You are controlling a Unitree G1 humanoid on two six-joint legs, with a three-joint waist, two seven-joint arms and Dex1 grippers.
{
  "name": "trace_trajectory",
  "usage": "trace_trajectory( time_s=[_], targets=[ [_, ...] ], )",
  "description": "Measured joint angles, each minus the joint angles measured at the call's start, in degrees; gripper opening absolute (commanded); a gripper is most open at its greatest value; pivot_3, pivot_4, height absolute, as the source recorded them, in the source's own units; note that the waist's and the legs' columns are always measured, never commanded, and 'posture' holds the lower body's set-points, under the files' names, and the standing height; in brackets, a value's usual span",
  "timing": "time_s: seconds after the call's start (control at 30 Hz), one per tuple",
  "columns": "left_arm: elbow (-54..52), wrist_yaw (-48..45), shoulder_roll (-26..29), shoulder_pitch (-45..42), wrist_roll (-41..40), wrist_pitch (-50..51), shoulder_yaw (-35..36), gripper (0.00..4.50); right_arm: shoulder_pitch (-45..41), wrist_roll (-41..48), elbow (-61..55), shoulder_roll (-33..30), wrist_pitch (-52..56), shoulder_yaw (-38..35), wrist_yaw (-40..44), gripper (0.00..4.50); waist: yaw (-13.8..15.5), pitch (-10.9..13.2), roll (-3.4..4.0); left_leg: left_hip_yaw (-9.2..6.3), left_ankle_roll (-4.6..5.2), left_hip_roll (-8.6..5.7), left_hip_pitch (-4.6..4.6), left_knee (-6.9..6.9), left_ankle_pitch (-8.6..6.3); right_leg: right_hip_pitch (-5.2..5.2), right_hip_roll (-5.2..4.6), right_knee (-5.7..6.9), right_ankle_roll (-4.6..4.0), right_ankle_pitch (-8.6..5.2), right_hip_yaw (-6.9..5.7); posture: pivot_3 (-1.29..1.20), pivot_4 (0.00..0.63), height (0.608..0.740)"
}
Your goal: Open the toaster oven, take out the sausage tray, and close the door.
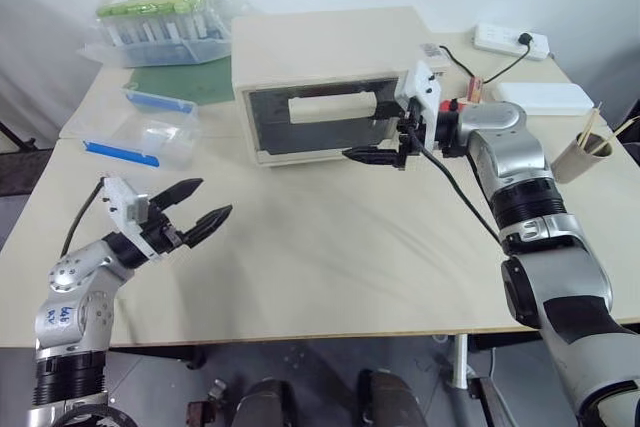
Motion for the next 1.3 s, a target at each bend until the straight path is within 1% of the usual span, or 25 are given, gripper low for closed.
trace_trajectory(
  time_s=[0.13, 0.17, 0.2, 0.3, 0.4, 0.47, 0.57, 0.67, 0.83, 1.03, 1.23, 1.3],
  targets=[
    [0.24, 0.02, 2.33, -0.26, -1.31, 2.37, 1.62, 4.50, 2.44, 0.00, -4.67, -1.18, 2.09, 0.08, 3.03, 4.46, 0.04, 0.00, 0.00, 0.00, -0.03, 0.00, -0.01, -0.02, -0.02, -0.03, 0.00, 0.00, 0.00, 0.00, 0.01, 0.00, 0.150, 0.740],
    [0.93, -0.59, 2.95, -1.18, -1.90, 2.62, 2.12, 4.10, 3.32, 0.01, -6.16, -1.61, 2.41, 0.10, 3.55, 4.50, 0.04, 0.00, 0.00, 0.00, -0.03, 0.00, -0.02, -0.02, -0.02, -0.05, 0.00, 0.00, 0.00, 0.00, 0.01, 0.00, 0.150, 0.740],
    [1.76, -1.31, 3.59, -2.49, -2.63, 2.70, 2.92, 3.88, 4.01, 0.01, -7.28, -1.82, 2.84, 0.11, 3.91, 4.50, 0.05, 0.01, -0.01, 0.01, -0.03, 0.00, -0.03, -0.01, -0.02, -0.05, 0.01, -0.01, 0.00, 0.00, 0.00, 0.00, 0.150, 0.740],
    [6.50, -4.14, 6.26, -7.18, -4.04, 3.34, 4.17, 2.99, 5.42, -0.02, -10.00, -2.27, 3.76, 0.11, 3.94, 4.50, 0.05, 0.01, -0.02, 0.04, -0.03, 0.00, -0.03, -0.02, -0.02, -0.07, 0.03, -0.01, 0.00, 0.00, 0.01, 0.00, 0.150, 0.740],
    [9.55, -5.96, 7.18, -9.86, -4.70, 4.71, 3.99, 2.46, 5.95, -0.02, -11.33, -2.58, 4.27, 0.07, 3.80, 4.50, -0.07, 0.01, -0.02, 0.11, -0.06, -0.01, -0.02, -0.05, -0.06, -0.11, 0.03, 0.00, 0.00, 0.00, 0.03, 0.00, 0.150, 0.740],
    [13.02, -8.50, 7.87, -14.78, -5.28, 8.52, 2.41, 1.84, 7.16, -0.05, -13.34, -2.71, 4.61, 0.06, 3.34, 4.50, -0.01, 0.12, -0.20, 0.11, -0.08, 0.01, -0.10, -0.02, -0.05, -0.24, 0.09, 0.05, 0.00, 0.00, 0.01, 0.00, 0.150, 0.740],
    [14.99, -12.01, 7.71, -19.25, -5.83, 10.35, 0.13, 0.94, 9.08, -0.04, -15.92, -2.65, 5.13, 0.11, 2.75, 4.50, 0.03, 0.12, -0.20, 0.15, -0.08, 0.00, -0.11, -0.02, -0.05, -0.26, 0.08, 0.04, 0.00, 0.00, 0.03, 0.00, 0.150, 0.740],
    [19.06, -12.56, 5.71, -23.88, -5.71, 9.94, -0.57, 0.03, 10.27, 0.02, -18.23, -2.51, 6.34, 0.09, 1.65, 4.50, -0.02, 0.12, -0.21, 0.16, -0.08, 0.01, -0.11, -0.02, -0.05, -0.31, 0.11, 0.06, 0.00, 0.00, 0.03, 0.00, 0.150, 0.740],
    [23.98, -13.94, 5.07, -27.61, -4.40, 8.95, -1.63, 0.03, 11.39, 0.30, -21.06, -2.60, 8.08, -0.09, 0.08, 4.50, -0.36, 0.14, -0.24, 0.25, -0.08, 0.01, -0.15, -0.06, -0.05, -0.46, 0.10, 0.13, 0.00, 0.00, 0.05, 0.00, 0.150, 0.740],
    [30.36, -15.03, 2.40, -34.64, 0.69, 7.06, -7.17, 0.03, 14.09, 1.18, -25.50, -3.03, 11.02, -0.30, -2.02, 4.50, -0.06, 0.16, -0.28, 0.28, -0.08, 0.00, -0.19, 0.02, -0.05, -0.48, 0.10, 0.14, 0.00, 0.00, 0.07, 0.00, 0.150, 0.740],
    [38.72, -14.01, -1.47, -41.22, 4.20, 2.31, -8.02, 0.03, 15.97, 1.90, -29.23, -3.35, 13.45, -0.31, -3.46, 4.50, 0.02, 0.19, -0.33, 0.35, -0.07, 0.00, -0.29, 0.00, -0.05, -0.65, 0.10, 0.18, 0.00, 0.00, 0.07, 0.00, 0.150, 0.740],
    [40.05, -14.04, -2.00, -42.59, 5.27, 1.68, -8.32, 0.03, 16.65, 2.00, -30.61, -3.51, 14.27, -0.31, -4.02, 4.50, 0.00, 0.19, -0.33, 0.35, -0.07, 0.00, -0.30, -0.01, -0.05, -0.66, 0.10, 0.18, 0.00, 0.00, 0.06, 0.00, 0.150, 0.740]
  ],
)
